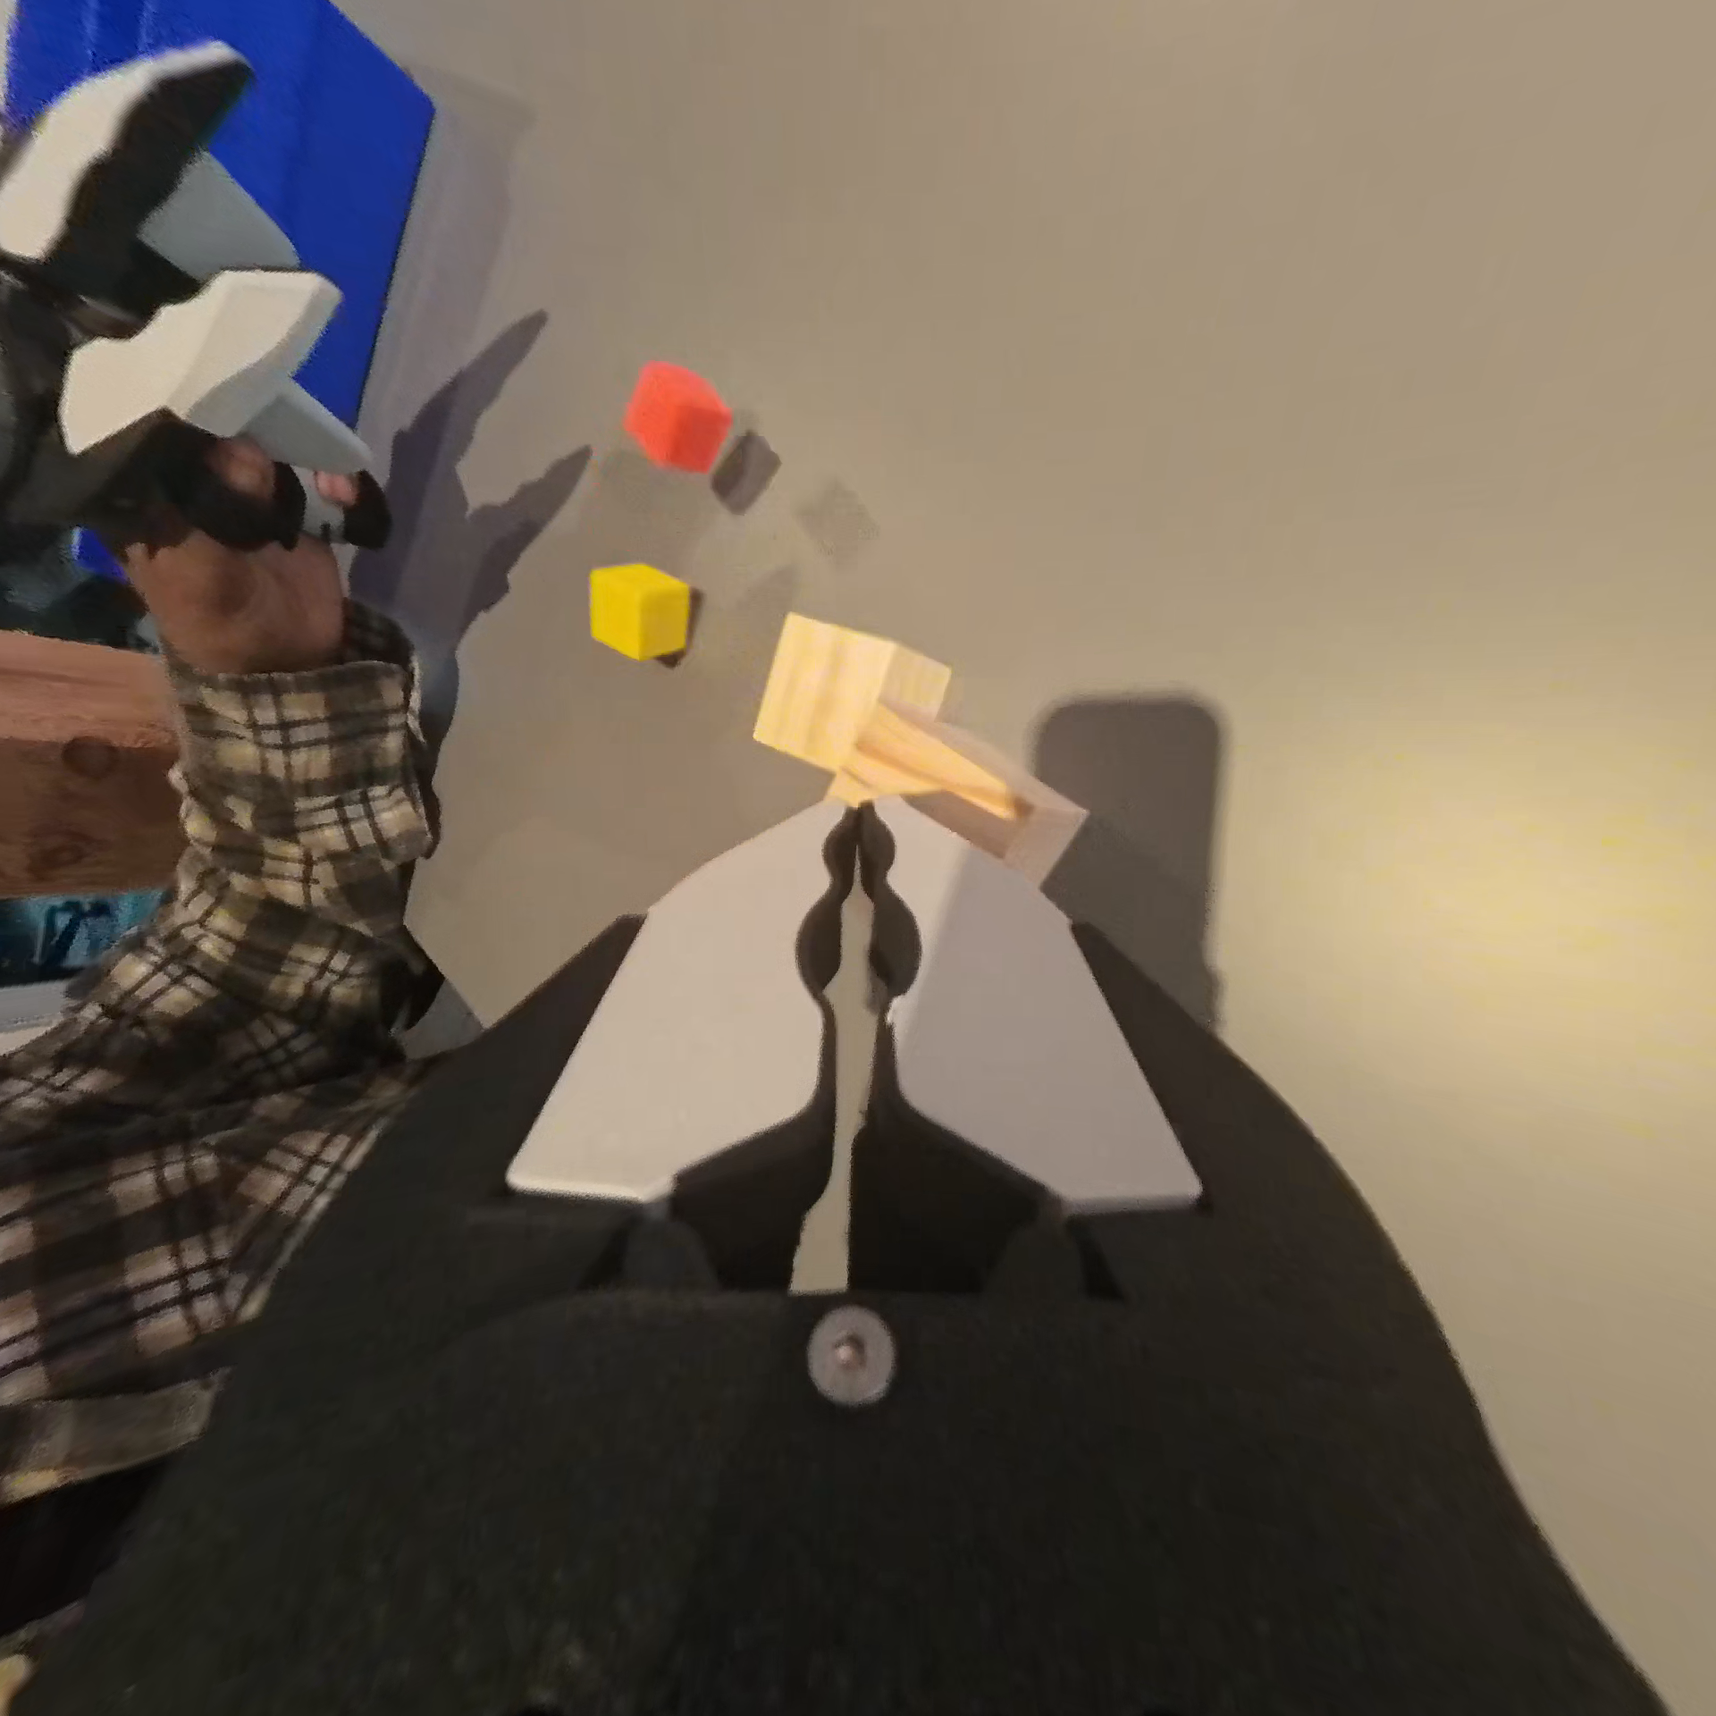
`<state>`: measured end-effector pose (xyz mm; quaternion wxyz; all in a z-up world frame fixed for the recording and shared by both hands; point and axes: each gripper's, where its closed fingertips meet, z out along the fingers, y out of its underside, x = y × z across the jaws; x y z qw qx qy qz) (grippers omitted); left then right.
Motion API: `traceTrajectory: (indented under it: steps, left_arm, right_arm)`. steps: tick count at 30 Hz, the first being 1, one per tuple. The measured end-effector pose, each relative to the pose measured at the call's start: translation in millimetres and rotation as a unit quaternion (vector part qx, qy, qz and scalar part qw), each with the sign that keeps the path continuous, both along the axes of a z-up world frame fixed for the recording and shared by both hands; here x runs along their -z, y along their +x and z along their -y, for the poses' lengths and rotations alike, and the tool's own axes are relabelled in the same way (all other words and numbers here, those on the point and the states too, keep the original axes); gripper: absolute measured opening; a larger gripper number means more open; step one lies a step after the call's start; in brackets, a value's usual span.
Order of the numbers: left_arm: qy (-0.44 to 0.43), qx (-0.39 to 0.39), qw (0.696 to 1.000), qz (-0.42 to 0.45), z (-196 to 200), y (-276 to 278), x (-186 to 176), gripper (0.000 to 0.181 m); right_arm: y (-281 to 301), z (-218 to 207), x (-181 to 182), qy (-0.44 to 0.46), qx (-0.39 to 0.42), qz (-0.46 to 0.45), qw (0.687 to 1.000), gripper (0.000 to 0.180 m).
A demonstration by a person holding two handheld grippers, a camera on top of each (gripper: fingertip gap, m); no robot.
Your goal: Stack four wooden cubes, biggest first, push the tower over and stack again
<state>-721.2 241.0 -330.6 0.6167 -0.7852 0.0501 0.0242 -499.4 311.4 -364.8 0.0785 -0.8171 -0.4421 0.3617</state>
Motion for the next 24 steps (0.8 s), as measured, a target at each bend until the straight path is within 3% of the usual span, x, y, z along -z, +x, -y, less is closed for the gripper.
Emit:
traceTrajectory:
  steps: [10, 18, 22, 24]
  left_arm:
    - [0.026, 0.040, 0.999, -0.020, -2, 14, -4, 0.063]
    - [0.060, 0.066, 0.996, -0.016, 0, 21, -14, 0.065]
    - [0.034, 0.126, 0.991, -0.013, -3, 45, -3, 0.066]
    - [-0.009, 0.165, 0.986, -0.015, -5, 63, 7, 0.066]
  right_arm:
    - [45, -19, -28, 0.087, -0.007, -0.185, 0.979, 0.003]
    - [67, -6, -30, 0.243, -0.078, -0.277, 0.926, 0.061]
    - [69, -9, -30, 0.312, -0.099, -0.311, 0.892, 0.087]
    - [70, -14, -30, 0.311, -0.101, -0.329, 0.886, 0.092]
